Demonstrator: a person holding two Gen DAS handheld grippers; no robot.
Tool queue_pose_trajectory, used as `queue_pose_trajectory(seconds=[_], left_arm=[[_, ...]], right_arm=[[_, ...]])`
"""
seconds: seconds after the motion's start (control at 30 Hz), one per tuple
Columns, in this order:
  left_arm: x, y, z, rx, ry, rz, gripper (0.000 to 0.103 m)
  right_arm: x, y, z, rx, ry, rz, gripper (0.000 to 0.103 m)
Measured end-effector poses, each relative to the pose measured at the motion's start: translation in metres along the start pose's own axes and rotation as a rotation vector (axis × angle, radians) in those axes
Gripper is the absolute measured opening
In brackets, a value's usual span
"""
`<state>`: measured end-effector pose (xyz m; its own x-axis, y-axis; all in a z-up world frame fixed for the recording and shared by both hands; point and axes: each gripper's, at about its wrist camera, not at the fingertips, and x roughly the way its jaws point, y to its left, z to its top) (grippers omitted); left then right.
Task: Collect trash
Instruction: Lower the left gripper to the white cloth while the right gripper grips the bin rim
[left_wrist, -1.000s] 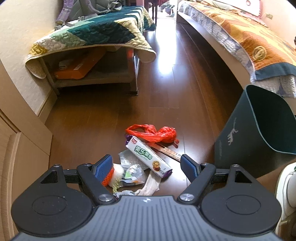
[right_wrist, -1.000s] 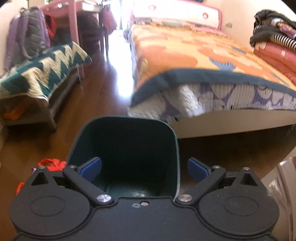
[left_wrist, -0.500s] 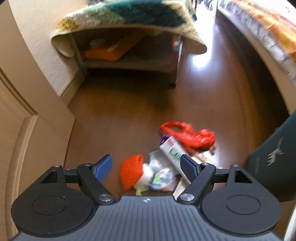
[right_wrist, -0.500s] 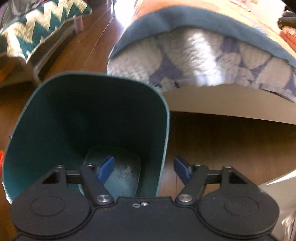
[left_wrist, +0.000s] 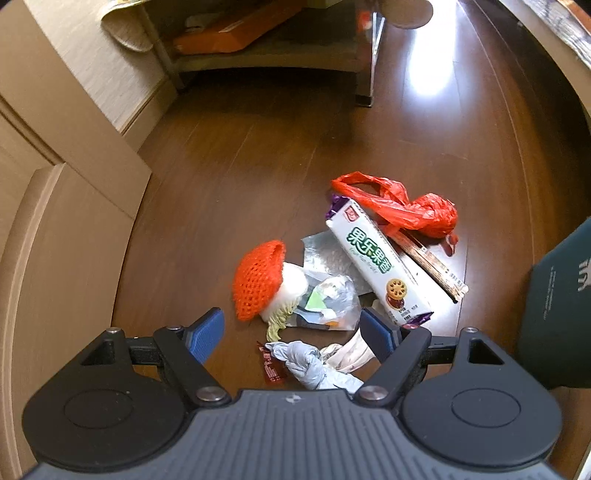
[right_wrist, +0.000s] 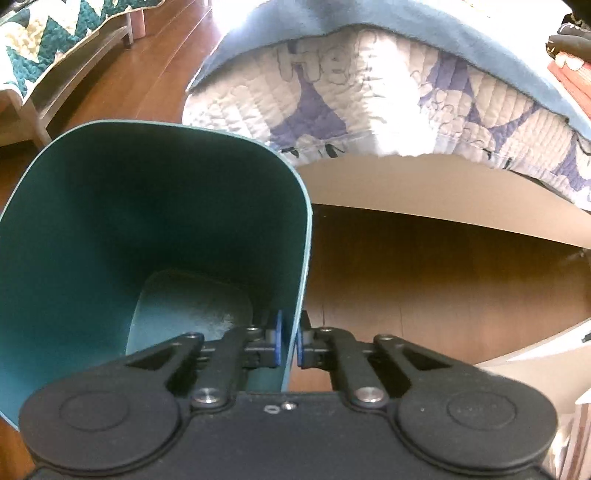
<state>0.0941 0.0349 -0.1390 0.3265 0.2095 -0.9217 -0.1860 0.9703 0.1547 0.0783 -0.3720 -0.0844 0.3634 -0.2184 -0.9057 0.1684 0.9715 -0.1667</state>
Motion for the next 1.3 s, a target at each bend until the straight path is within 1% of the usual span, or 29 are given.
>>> queue_pose_trajectory(seconds=[0.13,0.23,0.33,0.4,0.47,0.63,0.73,0.8,0.97,1.0,1.03,1.07,1.13,1.2,1.23,1.3], left_arm=[[0.008,0.003,-0.009,0.046,0.009,-0.026,0.080],[0.025,0.011,-0.011,0.049,0.044,-0.065,0.080],[0.051,0.023,-0.011,0.013,0.130,-0.119,0.080],[0.069,0.029,-0.014,-0.014,0.178,-0.132,0.080],[0.089,0.033,-0.016,-0.043,0.220,-0.118,0.080],[0.133,0.032,-0.025,-0.112,0.334,-0.186,0.080],[0.152,0.027,-0.030,-0.119,0.375,-0.176,0.080],[0.162,0.022,-0.031,-0.114,0.394,-0.185,0.080],[0.173,0.018,-0.034,-0.120,0.423,-0.193,0.079],[0.176,0.016,-0.035,-0.117,0.428,-0.187,0.076],[0.177,0.016,-0.035,-0.111,0.432,-0.186,0.063],[0.179,0.015,-0.036,-0.101,0.439,-0.183,0.057],[0.184,0.013,-0.039,-0.095,0.461,-0.174,0.040],[0.186,0.013,-0.042,-0.093,0.474,-0.173,0.038],[0.187,0.013,-0.043,-0.090,0.472,-0.166,0.035],[0.184,0.014,-0.042,-0.079,0.461,-0.165,0.034]], right_arm=[[-0.010,0.002,-0.001,0.039,-0.010,-0.004,0.004],[-0.021,0.004,-0.004,0.047,-0.019,0.000,0.004],[-0.035,0.011,-0.009,0.018,-0.030,-0.025,0.004],[-0.042,0.018,-0.009,0.002,-0.029,-0.046,0.005],[-0.053,0.028,-0.011,-0.017,-0.037,-0.052,0.006],[-0.079,0.063,-0.012,-0.096,-0.054,-0.063,0.007],[-0.089,0.084,-0.013,-0.153,-0.065,-0.072,0.007],[-0.095,0.094,-0.016,-0.175,-0.073,-0.078,0.006],[-0.095,0.112,-0.018,-0.211,-0.083,-0.088,0.004],[-0.096,0.115,-0.019,-0.215,-0.084,-0.091,0.003],[-0.098,0.118,-0.020,-0.218,-0.087,-0.094,0.003],[-0.099,0.119,-0.020,-0.220,-0.090,-0.096,0.003],[-0.099,0.120,-0.021,-0.222,-0.095,-0.101,0.002],[-0.099,0.121,-0.022,-0.227,-0.099,-0.111,0.002],[-0.099,0.123,-0.023,-0.229,-0.099,-0.117,0.002],[-0.099,0.125,-0.025,-0.236,-0.099,-0.133,0.002]])
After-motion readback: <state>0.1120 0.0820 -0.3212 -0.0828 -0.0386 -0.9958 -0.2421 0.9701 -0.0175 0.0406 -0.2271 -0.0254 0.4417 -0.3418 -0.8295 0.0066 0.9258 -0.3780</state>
